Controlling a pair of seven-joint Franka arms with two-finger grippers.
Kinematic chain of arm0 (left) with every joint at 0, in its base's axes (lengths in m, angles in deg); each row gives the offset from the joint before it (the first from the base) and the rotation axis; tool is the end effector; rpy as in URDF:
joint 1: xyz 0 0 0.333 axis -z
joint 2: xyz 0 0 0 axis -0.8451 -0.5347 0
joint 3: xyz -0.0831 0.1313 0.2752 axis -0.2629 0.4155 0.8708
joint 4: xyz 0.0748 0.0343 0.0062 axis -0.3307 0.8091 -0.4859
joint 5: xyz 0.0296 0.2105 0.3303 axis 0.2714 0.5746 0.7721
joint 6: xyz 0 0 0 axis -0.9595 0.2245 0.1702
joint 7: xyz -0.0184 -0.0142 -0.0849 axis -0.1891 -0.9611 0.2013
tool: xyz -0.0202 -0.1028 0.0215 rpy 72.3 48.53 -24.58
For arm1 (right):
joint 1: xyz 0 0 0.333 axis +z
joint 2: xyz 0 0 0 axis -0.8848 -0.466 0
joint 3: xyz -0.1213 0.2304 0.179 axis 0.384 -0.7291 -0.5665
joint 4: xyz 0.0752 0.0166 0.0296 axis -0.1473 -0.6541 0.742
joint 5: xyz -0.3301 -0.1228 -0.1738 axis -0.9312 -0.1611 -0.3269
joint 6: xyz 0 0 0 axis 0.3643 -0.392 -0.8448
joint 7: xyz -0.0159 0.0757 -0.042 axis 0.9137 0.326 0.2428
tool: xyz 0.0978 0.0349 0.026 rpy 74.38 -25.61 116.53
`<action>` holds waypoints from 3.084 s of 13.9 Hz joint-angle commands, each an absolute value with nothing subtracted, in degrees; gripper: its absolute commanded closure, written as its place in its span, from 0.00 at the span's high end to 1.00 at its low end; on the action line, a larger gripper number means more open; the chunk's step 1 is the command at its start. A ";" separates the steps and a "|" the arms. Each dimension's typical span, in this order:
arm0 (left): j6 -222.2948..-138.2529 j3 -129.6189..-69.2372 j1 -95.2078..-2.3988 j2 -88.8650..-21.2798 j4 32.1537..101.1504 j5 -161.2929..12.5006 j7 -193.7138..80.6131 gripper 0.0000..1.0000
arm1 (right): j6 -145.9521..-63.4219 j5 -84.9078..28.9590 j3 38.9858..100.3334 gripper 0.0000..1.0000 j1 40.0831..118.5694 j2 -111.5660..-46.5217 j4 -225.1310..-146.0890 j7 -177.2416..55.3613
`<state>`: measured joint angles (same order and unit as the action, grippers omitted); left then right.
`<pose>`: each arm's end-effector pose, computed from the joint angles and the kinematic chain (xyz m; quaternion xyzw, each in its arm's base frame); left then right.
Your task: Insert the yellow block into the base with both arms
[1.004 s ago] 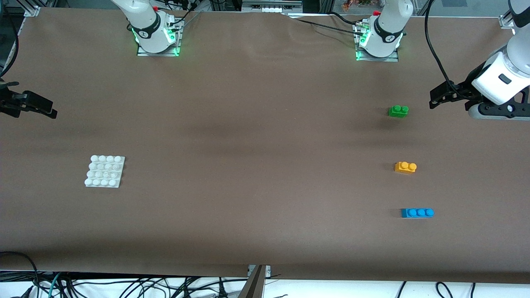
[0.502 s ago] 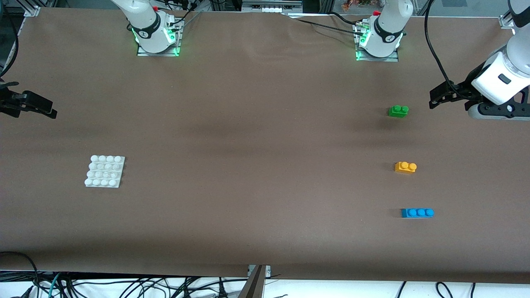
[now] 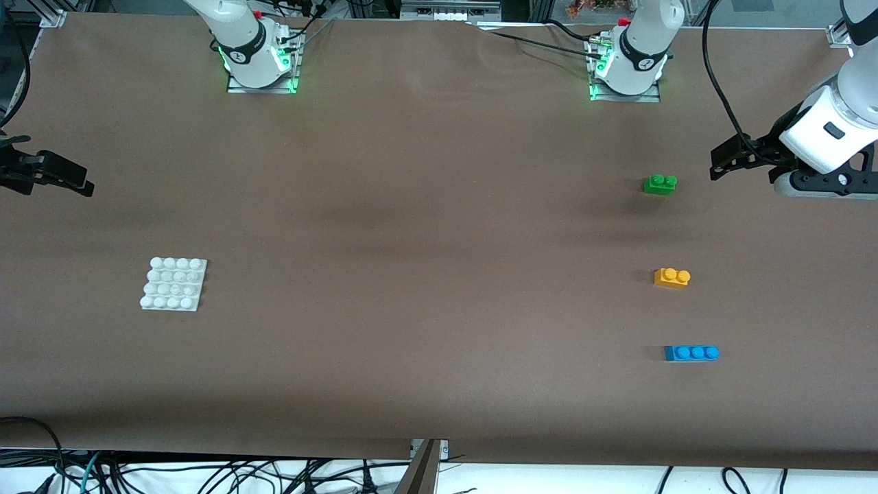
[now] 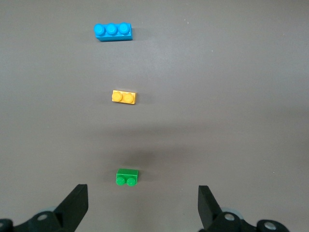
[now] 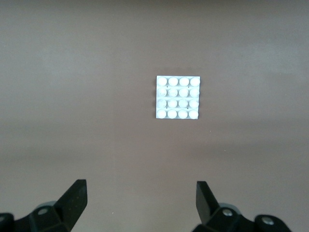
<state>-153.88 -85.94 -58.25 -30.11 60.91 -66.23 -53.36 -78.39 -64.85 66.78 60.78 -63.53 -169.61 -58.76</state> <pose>0.5543 -0.0417 0.5877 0.9993 -0.0077 -0.0349 0.0055 0.5944 -0.0397 0.6019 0.9998 -0.0100 -0.0152 0.0017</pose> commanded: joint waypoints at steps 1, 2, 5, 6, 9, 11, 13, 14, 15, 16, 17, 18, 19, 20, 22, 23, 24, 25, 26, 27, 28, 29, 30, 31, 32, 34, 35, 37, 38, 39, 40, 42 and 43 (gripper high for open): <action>-152.93 -85.94 -57.68 -30.95 58.96 -65.58 -53.97 1.00 | -78.10 -64.82 66.58 1.00 60.38 -63.05 -170.08 -58.54; -152.93 -85.94 -57.68 -30.95 58.96 -65.58 -53.88 1.00 | -78.10 -64.82 66.58 1.00 60.38 -63.05 -170.08 -58.54; -152.93 -86.02 -57.59 -30.95 58.96 -65.49 -53.88 1.00 | -78.10 -64.82 66.58 1.00 60.38 -63.05 -170.08 -58.54; -152.93 -86.11 -57.59 -30.95 58.87 -65.49 -53.97 1.00 | -78.10 -64.82 66.58 1.00 60.38 -63.05 -170.08 -58.54; -152.85 -86.03 -57.59 -30.95 58.87 -65.67 -53.88 1.00 | -78.10 -64.82 66.58 1.00 60.38 -63.05 -170.08 -58.54; -152.85 -86.03 -57.59 -30.95 58.87 -65.49 -53.62 1.00 | -78.10 -64.82 66.58 1.00 60.38 -63.05 -170.08 -58.54; -152.85 -86.11 -57.59 -30.94 58.87 -65.58 -53.62 1.00 | -78.10 -64.82 66.58 1.00 60.38 -63.05 -170.08 -58.54; -152.85 -86.11 -57.59 -30.95 58.44 -65.49 -53.62 1.00 | -78.10 -64.82 66.58 1.00 60.38 -63.14 -170.08 -58.54; -152.76 -86.11 -57.50 -30.95 58.17 -65.49 -53.62 1.00 | -78.01 -64.91 66.58 1.00 60.30 -63.23 -170.08 -58.63; -152.76 -86.11 -57.41 -30.95 58.17 -65.49 -53.62 1.00 | -78.10 -64.91 66.67 1.00 60.21 -63.31 -170.08 -58.63; -152.76 -86.20 -57.33 -30.95 58.17 -65.49 -53.62 1.00 | -78.27 -64.91 66.76 1.00 60.03 -63.58 -170.08 -58.55; -152.76 -86.11 -57.33 -30.95 58.17 -65.49 -53.62 1.00 | -78.10 -64.91 66.85 1.00 59.94 -64.36 -170.08 -58.46; -152.50 -86.11 -57.33 -30.95 58.17 -65.49 -53.62 1.00 | -78.10 -65.00 66.93 1.00 59.94 -64.89 -170.08 -58.37; -152.32 -86.11 -57.33 -30.95 58.17 -65.49 -53.70 1.00 | -78.01 -65.43 66.93 1.00 59.94 -65.68 -170.08 -58.37; -152.32 -86.11 -57.33 -30.95 58.17 -65.49 -53.70 1.00 | -78.10 -65.52 67.11 1.00 59.94 -67.17 -170.17 -58.28; -152.32 -86.11 -57.33 -30.95 58.17 -65.49 -53.62 1.00 | -78.10 -65.61 67.28 1.00 59.77 -68.92 -170.17 -57.93; -152.32 -86.11 -57.33 -30.95 58.17 -65.49 -53.70 1.00 | -78.36 -66.39 67.98 1.00 59.42 -70.59 -170.17 -58.45; -152.32 -86.11 -57.33 -30.95 58.17 -65.49 -53.70 1.00 | -78.89 -66.75 68.69 1.00 59.15 -71.48 -170.17 -58.46; -152.32 -86.11 -57.33 -30.95 58.17 -65.49 -53.70 1.00 | -79.59 -66.84 68.87 1.00 58.72 -73.49 -170.17 -58.46; -152.32 -86.11 -57.33 -30.95 58.17 -65.49 -53.62 1.00 | -81.33 -67.10 68.96 1.00 57.93 -75.60 -170.26 -58.46; -152.32 -86.11 -57.33 -30.95 58.08 -65.49 -53.62 1.00 | -82.92 -67.19 68.96 1.00 57.31 -77.53 -170.52 -58.46; -152.32 -86.11 -57.33 -30.95 58.17 -65.49 -53.62 1.00 | -84.24 -67.28 68.96 1.00 56.87 -79.21 -170.61 -58.46; -152.32 -86.11 -57.33 -30.95 58.08 -65.49 -53.62 1.00 | -85.82 -67.37 68.96 1.00 56.26 -80.79 -170.70 -58.63; -152.32 -86.11 -57.33 -30.95 58.17 -65.49 -53.62 1.00 | -87.49 -67.89 68.96 1.00 55.90 -82.89 -170.79 -59.33; -152.32 -86.20 -57.24 -30.95 58.17 -65.41 -53.70 1.00 | -89.42 -67.98 68.96 1.00 55.46 -84.74 -170.87 -59.94; -152.23 -86.20 -57.24 -30.95 58.17 -65.49 -53.70 1.00 | -92.41 -67.81 68.96 1.00 55.28 -88.00 -171.05 -59.95; -152.23 -86.11 -57.24 -30.95 58.08 -65.41 -53.70 1.00 | -93.56 -67.81 68.96 1.00 55.28 -89.23 -171.22 -59.95; -152.23 -86.11 -57.24 -30.95 58.08 -65.49 -53.70 1.00 | -96.19 -67.90 69.04 1.00 55.20 -91.16 -172.36 -59.95; -152.23 -86.11 -57.24 -30.95 58.08 -65.49 -53.79 1.00 | -97.86 -67.90 69.48 1.00 55.20 -92.13 -173.33 -59.69; -152.23 -86.11 -57.24 -30.95 58.08 -65.49 -53.70 1.00 | -99.62 -67.90 69.66 1.00 55.20 -93.01 -174.12 -59.43; -152.23 -86.20 -57.24 -30.95 58.08 -65.49 -53.70 1.00 | -101.20 -67.90 69.66 1.00 55.20 -93.54 -174.82 -59.34; -152.23 -86.20 -57.24 -30.95 58.08 -65.49 -53.70 1.00 | -104.01 -67.81 69.66 1.00 55.28 -94.77 -175.44 -59.16; -152.23 -86.20 -57.24 -30.95 58.08 -65.49 -53.70 1.00 | -105.42 -67.81 69.66 1.00 55.28 -95.56 -175.45 -59.16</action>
